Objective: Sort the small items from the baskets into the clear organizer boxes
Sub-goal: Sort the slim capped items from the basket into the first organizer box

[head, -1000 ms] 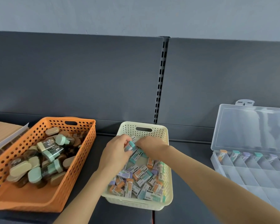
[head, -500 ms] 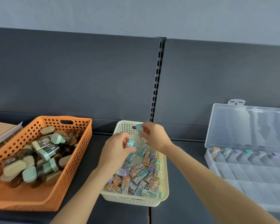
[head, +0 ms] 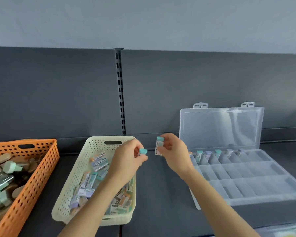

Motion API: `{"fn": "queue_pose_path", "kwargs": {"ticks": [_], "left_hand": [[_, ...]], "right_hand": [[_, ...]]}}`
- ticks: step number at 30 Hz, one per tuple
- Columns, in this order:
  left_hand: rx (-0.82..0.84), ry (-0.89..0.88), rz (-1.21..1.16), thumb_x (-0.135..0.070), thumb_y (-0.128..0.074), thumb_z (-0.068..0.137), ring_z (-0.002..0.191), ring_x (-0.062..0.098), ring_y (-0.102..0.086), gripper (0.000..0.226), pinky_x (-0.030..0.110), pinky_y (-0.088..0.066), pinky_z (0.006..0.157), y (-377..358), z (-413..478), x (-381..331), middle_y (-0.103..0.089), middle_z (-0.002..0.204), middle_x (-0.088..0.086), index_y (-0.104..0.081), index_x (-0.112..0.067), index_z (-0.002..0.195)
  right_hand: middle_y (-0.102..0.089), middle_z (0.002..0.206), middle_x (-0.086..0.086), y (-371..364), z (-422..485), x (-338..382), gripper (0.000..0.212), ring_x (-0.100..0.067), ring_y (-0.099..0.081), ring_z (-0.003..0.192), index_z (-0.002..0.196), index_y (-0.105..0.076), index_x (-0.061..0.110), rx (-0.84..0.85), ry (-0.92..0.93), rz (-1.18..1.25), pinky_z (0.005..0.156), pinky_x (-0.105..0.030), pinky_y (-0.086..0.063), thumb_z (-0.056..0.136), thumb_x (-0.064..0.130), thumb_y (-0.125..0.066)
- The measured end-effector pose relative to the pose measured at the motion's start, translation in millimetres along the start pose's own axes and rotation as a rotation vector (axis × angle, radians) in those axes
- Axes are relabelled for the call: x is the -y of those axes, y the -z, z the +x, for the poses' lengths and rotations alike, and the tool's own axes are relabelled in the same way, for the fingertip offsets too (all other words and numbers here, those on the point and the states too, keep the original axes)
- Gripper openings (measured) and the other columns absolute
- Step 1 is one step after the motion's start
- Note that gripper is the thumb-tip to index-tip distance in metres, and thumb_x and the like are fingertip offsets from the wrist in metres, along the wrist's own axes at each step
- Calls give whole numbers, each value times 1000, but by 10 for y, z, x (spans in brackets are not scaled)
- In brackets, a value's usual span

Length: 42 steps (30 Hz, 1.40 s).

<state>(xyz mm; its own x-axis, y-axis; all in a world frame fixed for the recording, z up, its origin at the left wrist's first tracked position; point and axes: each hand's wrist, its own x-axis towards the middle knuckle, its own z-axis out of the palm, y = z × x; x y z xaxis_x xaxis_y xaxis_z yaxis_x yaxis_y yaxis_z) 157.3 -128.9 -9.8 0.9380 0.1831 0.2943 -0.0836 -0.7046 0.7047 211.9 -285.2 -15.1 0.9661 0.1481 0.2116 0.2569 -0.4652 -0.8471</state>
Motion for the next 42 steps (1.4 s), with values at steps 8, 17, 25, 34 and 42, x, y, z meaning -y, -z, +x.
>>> {"fn": "queue_pose_path", "kwargs": {"ticks": [8, 17, 25, 34, 42], "left_hand": [[53, -76, 10, -20, -75, 77, 72, 6, -56, 18, 18, -45, 61, -776, 144, -709, -60, 80, -12, -59, -23, 83], [141, -137, -12, -22, -73, 81, 82, 6, -58, 21, 15, -49, 71, -1779, 248, -1462, -62, 94, -10, -68, -22, 102], [157, -171, -33, -20, -75, 78, 74, 11, -58, 16, 18, -46, 66, -2422, 423, -2023, -60, 84, -7, -67, -17, 92], [217, -249, 114, -17, -71, 81, 74, 18, -54, 12, 31, -48, 66, -2971, 639, -2385, -59, 82, -3, -60, -15, 84], [315, -255, 340, -24, -66, 86, 80, 25, -58, 13, 34, -50, 68, -3168, 778, -2378, -65, 88, 4, -61, -13, 91]], "right_hand": [[-65, 86, 7, 951, -33, -639, 12, -11, -62, 77, 101, -59, 22, -25, -28, 5, 65, -18, -48, 90, 17, -61], [-65, 78, 9, 2010, 38, -1305, 11, -9, -61, 73, 91, -60, 23, -82, -11, -73, 58, -6, -42, 86, 15, -65], [-63, 91, 10, 2747, 188, -1820, 22, -2, -59, 80, 110, -61, 18, -166, 17, -139, 67, -7, -45, 90, 11, -60], [-65, 81, 2, 3165, 336, -2158, 15, -15, -58, 72, 93, -63, 14, -81, 10, -329, 63, -18, -47, 85, 2, -59], [-62, 83, 0, 3188, 581, -2302, 17, -17, -53, 73, 94, -65, 10, 117, 47, -507, 65, -27, -46, 85, 1, -53]]}}
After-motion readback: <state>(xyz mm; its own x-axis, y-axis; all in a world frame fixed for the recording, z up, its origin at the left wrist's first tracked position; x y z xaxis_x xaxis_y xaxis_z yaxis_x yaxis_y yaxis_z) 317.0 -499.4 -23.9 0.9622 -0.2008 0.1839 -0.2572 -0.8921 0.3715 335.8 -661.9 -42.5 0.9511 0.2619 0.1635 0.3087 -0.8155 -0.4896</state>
